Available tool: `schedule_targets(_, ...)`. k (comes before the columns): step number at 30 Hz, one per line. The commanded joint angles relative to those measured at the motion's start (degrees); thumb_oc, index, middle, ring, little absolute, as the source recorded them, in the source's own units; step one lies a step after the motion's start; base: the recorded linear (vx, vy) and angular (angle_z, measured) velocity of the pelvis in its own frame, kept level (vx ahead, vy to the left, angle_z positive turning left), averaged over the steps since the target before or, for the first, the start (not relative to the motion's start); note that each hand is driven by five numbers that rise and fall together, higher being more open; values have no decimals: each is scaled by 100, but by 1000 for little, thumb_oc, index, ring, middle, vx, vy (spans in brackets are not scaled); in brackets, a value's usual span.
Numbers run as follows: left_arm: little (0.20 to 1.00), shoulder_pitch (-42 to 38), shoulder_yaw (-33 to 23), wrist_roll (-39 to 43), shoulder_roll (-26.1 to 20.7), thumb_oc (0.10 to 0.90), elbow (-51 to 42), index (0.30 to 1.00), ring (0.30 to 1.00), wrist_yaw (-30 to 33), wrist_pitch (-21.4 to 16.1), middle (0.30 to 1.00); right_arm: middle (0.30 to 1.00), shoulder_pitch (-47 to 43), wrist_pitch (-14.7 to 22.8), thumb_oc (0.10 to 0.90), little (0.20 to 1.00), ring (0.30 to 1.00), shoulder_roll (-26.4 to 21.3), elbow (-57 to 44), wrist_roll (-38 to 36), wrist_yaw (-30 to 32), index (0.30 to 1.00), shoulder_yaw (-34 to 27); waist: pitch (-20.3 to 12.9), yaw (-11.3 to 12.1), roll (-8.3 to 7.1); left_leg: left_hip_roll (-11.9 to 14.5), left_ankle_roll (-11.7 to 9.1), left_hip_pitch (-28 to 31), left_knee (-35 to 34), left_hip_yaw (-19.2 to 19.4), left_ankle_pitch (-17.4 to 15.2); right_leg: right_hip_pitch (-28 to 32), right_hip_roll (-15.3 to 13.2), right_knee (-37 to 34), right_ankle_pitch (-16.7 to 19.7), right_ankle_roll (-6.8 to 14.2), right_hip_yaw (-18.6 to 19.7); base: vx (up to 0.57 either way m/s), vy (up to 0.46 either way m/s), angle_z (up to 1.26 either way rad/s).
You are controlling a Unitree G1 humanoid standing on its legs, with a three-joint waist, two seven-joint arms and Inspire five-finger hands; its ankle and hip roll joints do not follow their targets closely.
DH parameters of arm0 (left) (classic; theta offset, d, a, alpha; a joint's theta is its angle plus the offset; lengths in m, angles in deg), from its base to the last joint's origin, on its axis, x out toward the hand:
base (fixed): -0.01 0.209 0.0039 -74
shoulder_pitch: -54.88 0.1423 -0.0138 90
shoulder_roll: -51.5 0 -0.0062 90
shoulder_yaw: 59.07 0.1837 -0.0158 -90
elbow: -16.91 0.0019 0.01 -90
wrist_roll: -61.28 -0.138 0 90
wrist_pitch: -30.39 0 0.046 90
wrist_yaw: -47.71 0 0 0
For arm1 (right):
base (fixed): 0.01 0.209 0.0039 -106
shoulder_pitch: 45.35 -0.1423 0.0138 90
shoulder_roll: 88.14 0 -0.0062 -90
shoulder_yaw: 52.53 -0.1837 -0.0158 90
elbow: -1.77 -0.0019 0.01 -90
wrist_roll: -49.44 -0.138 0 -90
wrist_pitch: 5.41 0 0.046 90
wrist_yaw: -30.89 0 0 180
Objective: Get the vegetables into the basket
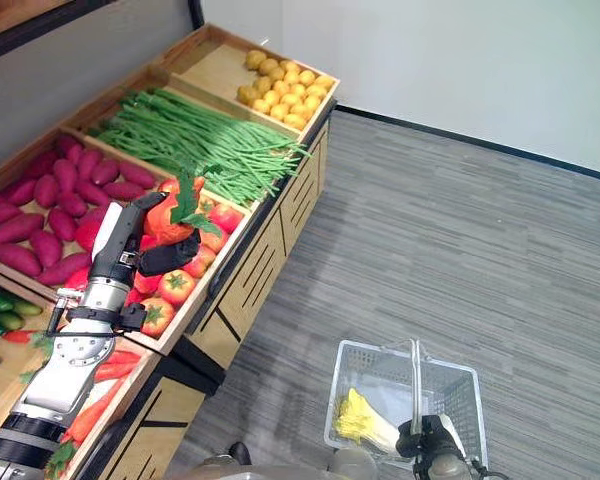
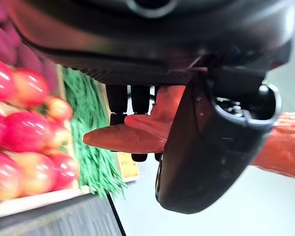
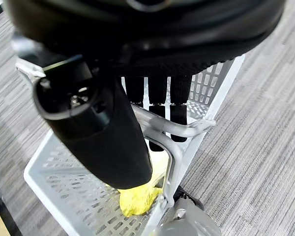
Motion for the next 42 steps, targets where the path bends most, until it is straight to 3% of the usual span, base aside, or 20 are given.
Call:
schedule_targets(1,300,-553,-355,5,-61,400,-492,300,300,151,-509,300,300,97,39,400,300,300,-311,117,47,178,300,208,-299,6,-244,-117,-9,-548,267,-333,151,249,-238,157,-41,296,-11,-21,-221,-25)
schedule_targets(4,300,-590,-265,87,81,400,-441,300,300,138,-492,300,300,196,52,400,300,300,-429,120,-53,203,300,134,-258,-108,-101,123,-201,-535,170,-349,423,328,23,33,-139,163,-4,-43,-305,-21)
schedule_targets(8,300,-707,-172,129,162,400,-380,300,300,107,-486,300,300,188,85,400,300,300,-613,87,-108,249,300,104,-91,-211,-5,334,-362,-708,698,-467,412,408,199,24,-233,4,33,-40,-210,-17)
schedule_targets(10,300,-726,-113,125,208,400,-408,300,300,104,-487,300,300,109,88,400,300,300,-759,74,-85,274,300,93,-10,-177,32,275,-415,-811,918,-925,444,401,254,1,-223,-61,194,-31,-89,-15)
schedule_targets(13,300,-665,-135,38,198,400,-461,300,300,153,-485,300,300,11,117,400,300,300,-893,28,-97,303,300,131,28,23,52,-55,-324,-991,649,-2097,338,335,275,-11,-215,-56,514,12,-41,-47)
schedule_targets(16,300,-612,-218,-19,160,400,-469,300,300,279,-529,300,300,-67,168,400,300,300,-916,-41,-71,300,300,217,19,98,85,-182,-282,-1151,463,-2611,458,243,354,-7,-149,-54,795,42,-24,-65)
schedule_targets(20,300,-645,-193,34,139,400,-498,300,300,269,-543,300,300,-38,192,400,300,300,-870,-110,-104,286,300,248,-4,43,110,-147,-240,-1021,357,-2397,444,272,354,25,-197,-39,841,60,66,-52)
schedule_targets(24,300,-624,-129,-19,17,400,-569,300,300,196,-544,300,300,-10,178,400,300,300,-738,-111,-88,216,300,301,-54,-6,20,-268,-92,-796,316,-2173,229,269,232,61,-161,55,1079,58,179,-37)
schedule_targets(32,300,-575,-193,-193,-177,400,-587,300,300,193,-558,300,300,40,158,400,300,300,-484,-182,-59,139,300,321,-94,-12,-162,-521,161,-641,171,-1691,23,-132,-68,231,76,427,1494,-21,189,-28)
schedule_targets(34,300,-573,-207,-201,-196,400,-581,300,300,198,-554,300,300,26,154,400,300,300,-455,-193,-57,133,300,327,-89,2,-170,-544,198,-636,185,-1652,-10,-181,-81,340,56,433,1497,-16,91,-29)
schedule_targets(37,300,-508,-280,-131,-205,400,-536,300,300,186,-524,300,300,4,151,400,300,300,-382,-283,-37,101,300,375,-110,79,-217,-573,259,-492,139,-1561,-57,-234,-194,650,83,461,1188,6,34,-34)
schedule_targets(42,300,-411,-255,-123,-210,400,-458,300,300,128,-490,300,300,42,190,400,300,300,-542,-666,-20,134,300,338,-282,92,-260,-522,179,-381,64,-1499,-32,-38,-236,220,121,399,973,38,-64,-4)
